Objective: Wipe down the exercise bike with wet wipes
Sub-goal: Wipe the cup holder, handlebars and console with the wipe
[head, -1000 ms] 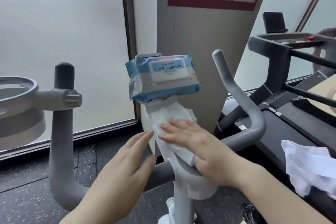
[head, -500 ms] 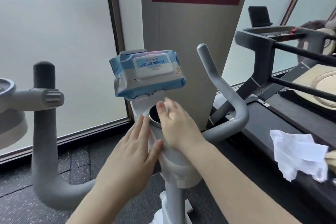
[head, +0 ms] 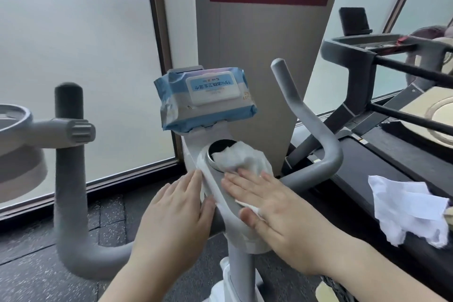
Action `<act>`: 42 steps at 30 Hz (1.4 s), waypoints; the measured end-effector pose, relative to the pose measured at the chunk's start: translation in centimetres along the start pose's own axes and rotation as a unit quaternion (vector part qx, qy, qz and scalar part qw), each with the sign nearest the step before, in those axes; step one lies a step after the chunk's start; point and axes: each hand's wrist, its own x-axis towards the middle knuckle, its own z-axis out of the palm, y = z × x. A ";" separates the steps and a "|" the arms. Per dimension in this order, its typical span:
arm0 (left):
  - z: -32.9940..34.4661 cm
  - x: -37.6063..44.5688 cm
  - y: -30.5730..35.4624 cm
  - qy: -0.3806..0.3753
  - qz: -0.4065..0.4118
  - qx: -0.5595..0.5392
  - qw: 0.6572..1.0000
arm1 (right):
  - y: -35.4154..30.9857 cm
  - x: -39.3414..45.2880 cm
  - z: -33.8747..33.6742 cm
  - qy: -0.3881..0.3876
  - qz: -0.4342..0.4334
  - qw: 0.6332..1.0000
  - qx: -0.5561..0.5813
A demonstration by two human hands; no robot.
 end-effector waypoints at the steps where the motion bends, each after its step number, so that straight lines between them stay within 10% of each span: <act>1: -0.2 -0.1 0.1 0.002 0.003 -0.002 1.000 | -0.1 -0.8 0.5 0.030 0.012 0.999 -0.008; 6: -0.7 -0.4 0.0 -0.009 0.010 -0.031 0.999 | -3.8 -1.6 4.0 0.208 0.118 0.969 -0.066; 17: -0.9 -1.0 -0.1 0.087 0.044 -0.181 0.979 | 1.4 -3.6 1.7 0.189 0.101 0.964 0.156; 27: 0.4 2.3 4.6 0.064 0.194 -0.192 0.960 | 8.4 -1.8 1.3 0.330 0.257 0.908 0.030; 32: 1.8 2.9 4.0 0.017 0.258 -0.027 0.966 | 8.0 -3.9 2.3 0.225 0.118 0.965 -0.060; 37: 2.3 3.3 3.8 0.052 0.270 -0.024 0.961 | 12.3 -2.6 -1.5 0.228 0.250 0.938 0.078; 42: 2.6 3.6 4.0 0.066 0.268 -0.028 0.961 | 15.9 3.2 -4.4 0.042 0.237 0.961 -0.134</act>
